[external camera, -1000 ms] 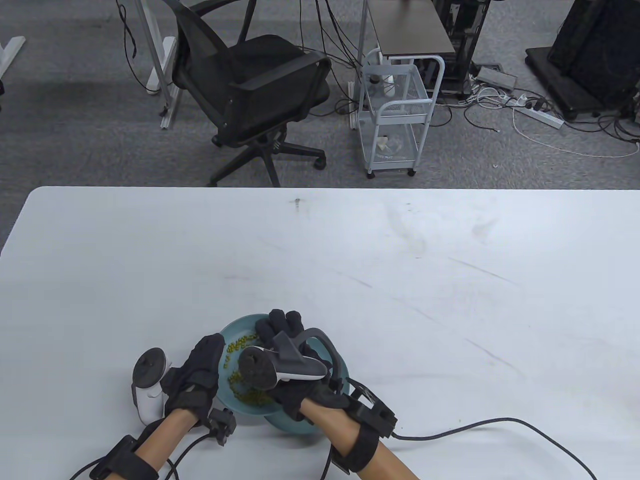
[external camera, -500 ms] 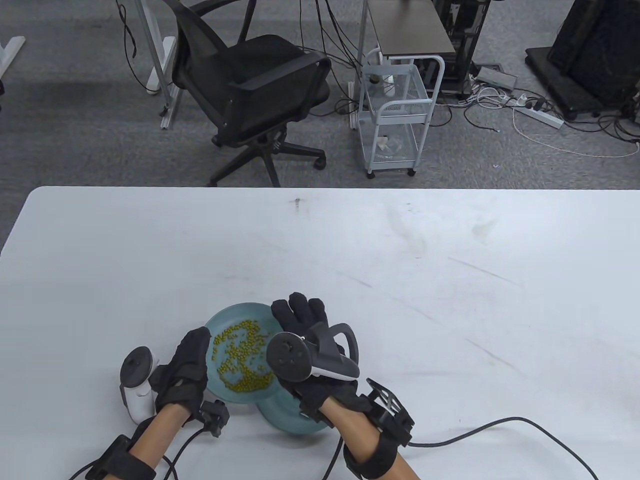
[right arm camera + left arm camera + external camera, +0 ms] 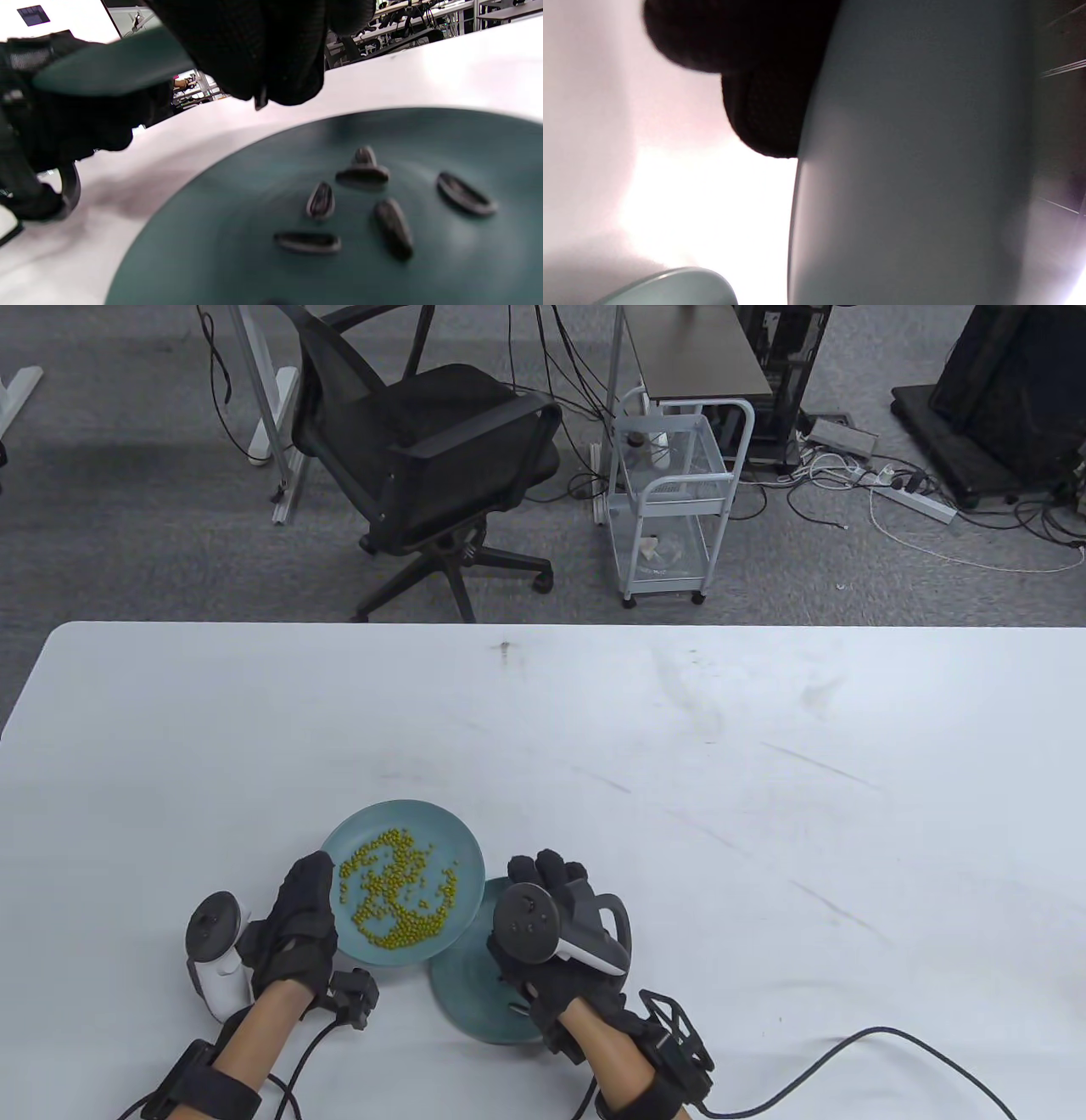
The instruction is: Pick sunflower seeds with hand pinch into plate
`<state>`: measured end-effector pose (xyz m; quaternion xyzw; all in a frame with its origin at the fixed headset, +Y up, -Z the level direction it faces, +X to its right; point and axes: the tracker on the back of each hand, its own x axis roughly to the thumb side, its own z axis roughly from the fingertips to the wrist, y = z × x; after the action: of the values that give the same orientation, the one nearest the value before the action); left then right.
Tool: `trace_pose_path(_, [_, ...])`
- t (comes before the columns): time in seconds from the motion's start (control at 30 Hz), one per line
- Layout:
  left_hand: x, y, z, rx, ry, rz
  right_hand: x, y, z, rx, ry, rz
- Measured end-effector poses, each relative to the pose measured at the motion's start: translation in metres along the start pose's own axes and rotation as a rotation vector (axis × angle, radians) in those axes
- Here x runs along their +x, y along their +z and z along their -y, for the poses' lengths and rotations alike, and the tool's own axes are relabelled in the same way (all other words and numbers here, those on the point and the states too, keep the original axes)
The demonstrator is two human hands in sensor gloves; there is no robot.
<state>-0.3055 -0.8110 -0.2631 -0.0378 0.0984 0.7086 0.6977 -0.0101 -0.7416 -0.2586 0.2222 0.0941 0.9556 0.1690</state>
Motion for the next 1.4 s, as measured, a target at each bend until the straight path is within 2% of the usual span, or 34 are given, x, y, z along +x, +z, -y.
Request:
trace_pose_path(0.13, [-0.002, -0.001, -0.003, 0.024, 0.006, -0.013, 0.003, -0.008, -0.021, 0.047, 0.004, 0.005])
trace_pose_path(0.33, [-0.003, -0.002, -0.003, 0.028, 0.003, -0.014, 0.004, -0.012, -0.032, 0.092, 0.039, 0.013])
trace_pose_path(0.73, [0.004, 0.001, -0.006, 0.124, -0.130, -0.008, 0.002, -0.011, -0.031, 0.082, 0.012, 0.002])
trace_pose_path(0.97, [0.006, 0.001, -0.006, 0.129, -0.142, -0.007, -0.002, -0.009, -0.027, 0.059, -0.025, -0.005])
trace_pose_path(1.23, [0.011, 0.000, -0.009, 0.109, -0.234, -0.017, -0.011, -0.006, -0.019, 0.033, -0.092, -0.028])
trace_pose_path(1.4, [0.008, -0.002, -0.018, 0.133, -0.164, -0.053, -0.023, -0.001, -0.009, -0.001, -0.159, -0.061])
